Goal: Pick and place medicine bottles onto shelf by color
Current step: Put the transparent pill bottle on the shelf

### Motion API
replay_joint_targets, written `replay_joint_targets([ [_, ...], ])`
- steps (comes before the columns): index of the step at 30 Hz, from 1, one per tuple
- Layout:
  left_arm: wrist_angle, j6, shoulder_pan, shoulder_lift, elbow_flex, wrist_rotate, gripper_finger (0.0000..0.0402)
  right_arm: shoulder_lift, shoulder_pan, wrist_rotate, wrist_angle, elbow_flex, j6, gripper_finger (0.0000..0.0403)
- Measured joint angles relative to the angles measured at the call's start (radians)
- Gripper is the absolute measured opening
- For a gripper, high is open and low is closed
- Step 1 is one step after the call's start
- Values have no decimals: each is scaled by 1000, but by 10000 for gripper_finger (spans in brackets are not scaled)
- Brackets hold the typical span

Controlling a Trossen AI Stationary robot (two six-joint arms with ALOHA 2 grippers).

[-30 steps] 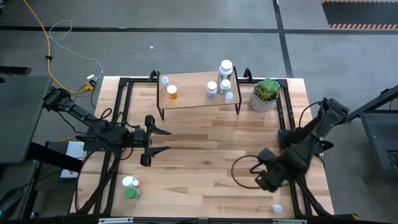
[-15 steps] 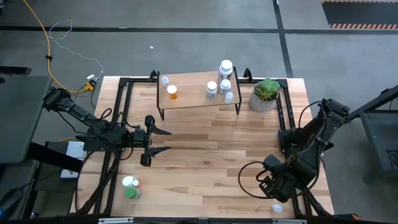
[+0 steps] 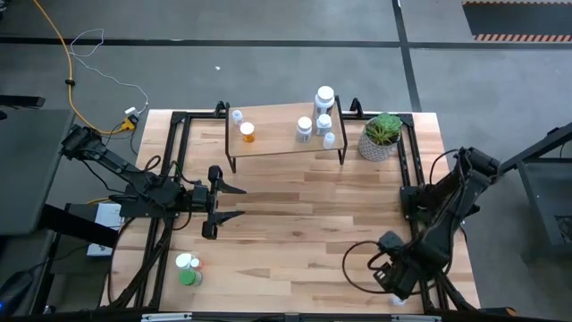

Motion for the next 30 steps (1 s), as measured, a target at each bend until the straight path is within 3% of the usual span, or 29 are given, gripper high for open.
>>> replay_joint_targets([
  [3, 0, 0, 0, 0, 0, 0, 243, 36, 14, -68, 65, 0, 42, 220],
  [9, 0, -1, 0, 0, 0, 0, 243, 110, 74, -78, 245, 0, 202, 220],
  [15, 0, -3, 0, 0, 0, 0, 243, 187, 137, -136, 271, 0, 303, 220],
  [30, 0, -2, 0, 0, 0, 0, 243, 225, 159, -74, 293, 0, 399, 220],
])
